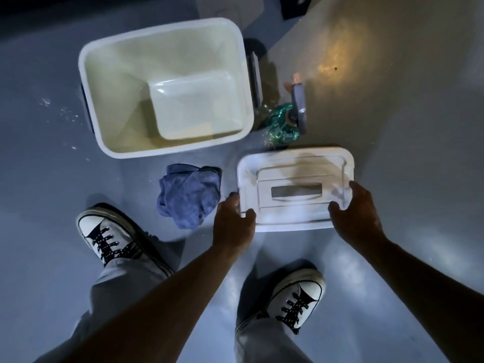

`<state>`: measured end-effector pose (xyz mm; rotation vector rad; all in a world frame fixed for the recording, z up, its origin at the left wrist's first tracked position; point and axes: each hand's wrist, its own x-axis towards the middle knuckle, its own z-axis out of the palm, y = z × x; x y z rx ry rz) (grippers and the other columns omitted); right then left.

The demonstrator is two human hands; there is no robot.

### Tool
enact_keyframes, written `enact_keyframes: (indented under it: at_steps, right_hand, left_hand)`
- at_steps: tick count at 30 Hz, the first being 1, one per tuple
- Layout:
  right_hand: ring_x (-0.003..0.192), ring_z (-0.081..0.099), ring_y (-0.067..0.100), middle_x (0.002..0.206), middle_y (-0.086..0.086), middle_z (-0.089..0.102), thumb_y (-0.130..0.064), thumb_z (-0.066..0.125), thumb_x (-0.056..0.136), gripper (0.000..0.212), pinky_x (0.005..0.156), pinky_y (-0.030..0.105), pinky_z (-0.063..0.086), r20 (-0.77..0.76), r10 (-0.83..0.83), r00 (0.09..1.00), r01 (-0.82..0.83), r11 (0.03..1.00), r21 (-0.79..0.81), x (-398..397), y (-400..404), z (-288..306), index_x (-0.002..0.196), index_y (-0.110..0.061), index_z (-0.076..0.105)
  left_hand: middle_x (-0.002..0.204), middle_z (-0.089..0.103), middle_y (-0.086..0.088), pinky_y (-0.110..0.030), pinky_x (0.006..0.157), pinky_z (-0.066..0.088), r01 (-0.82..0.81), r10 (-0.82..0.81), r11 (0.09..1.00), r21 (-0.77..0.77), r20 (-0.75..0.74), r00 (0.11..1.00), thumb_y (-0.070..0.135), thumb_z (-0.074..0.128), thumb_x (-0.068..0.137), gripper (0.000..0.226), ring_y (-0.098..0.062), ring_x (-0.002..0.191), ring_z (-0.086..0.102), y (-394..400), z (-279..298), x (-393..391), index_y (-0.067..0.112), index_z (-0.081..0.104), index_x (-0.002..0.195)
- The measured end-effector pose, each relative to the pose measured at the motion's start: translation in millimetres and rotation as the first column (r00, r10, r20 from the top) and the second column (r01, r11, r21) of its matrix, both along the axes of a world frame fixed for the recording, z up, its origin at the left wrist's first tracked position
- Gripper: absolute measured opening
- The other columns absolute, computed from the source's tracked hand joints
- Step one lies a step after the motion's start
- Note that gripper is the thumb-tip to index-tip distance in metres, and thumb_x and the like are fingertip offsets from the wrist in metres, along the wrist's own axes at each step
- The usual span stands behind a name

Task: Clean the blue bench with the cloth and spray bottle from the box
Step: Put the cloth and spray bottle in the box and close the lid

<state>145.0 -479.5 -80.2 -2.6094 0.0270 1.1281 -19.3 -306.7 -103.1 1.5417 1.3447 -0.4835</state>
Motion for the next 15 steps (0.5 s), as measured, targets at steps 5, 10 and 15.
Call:
enact_keyframes:
  at_steps: [5,10,15]
  right_hand:
    - [0.133,0.052,0.029,0.150,0.012,0.047,-0.020,0.069,0.093,0.066,0.108,0.042,0.044,0.086,0.178,0.980,-0.191,0.963,0.191,-7,44,22,0.152,-0.014,0.038]
    - [0.133,0.053,0.029,0.149,0.009,0.050,-0.032,0.075,0.089,0.074,0.106,0.052,0.048,0.110,0.107,0.988,-0.136,0.941,0.309,12,97,13,0.150,-0.014,0.037]
    - [0.128,0.056,0.029,0.145,0.008,0.053,-0.033,0.085,0.079,0.089,0.107,0.047,0.049,0.176,0.079,0.981,-0.143,0.912,0.385,26,119,-18,0.150,-0.014,0.034]
  left_hand:
    - [0.132,0.062,-0.010,-0.039,0.105,0.050,0.083,-0.106,0.957,0.278,0.070,0.992,0.012,0.068,0.089,0.044,-0.027,0.122,0.060,40,28,-15,0.013,0.061,0.133]
    - [0.135,0.053,-0.005,-0.044,0.102,0.052,0.163,-0.160,0.908,0.385,-0.041,0.986,0.020,0.068,0.089,0.045,-0.027,0.122,0.054,91,24,-31,0.022,0.058,0.133]
    - [0.147,0.040,-0.005,-0.049,0.105,0.049,0.286,-0.240,0.897,0.337,-0.172,0.955,0.039,0.076,0.084,0.073,-0.029,0.132,0.044,105,-1,-46,0.028,0.042,0.148]
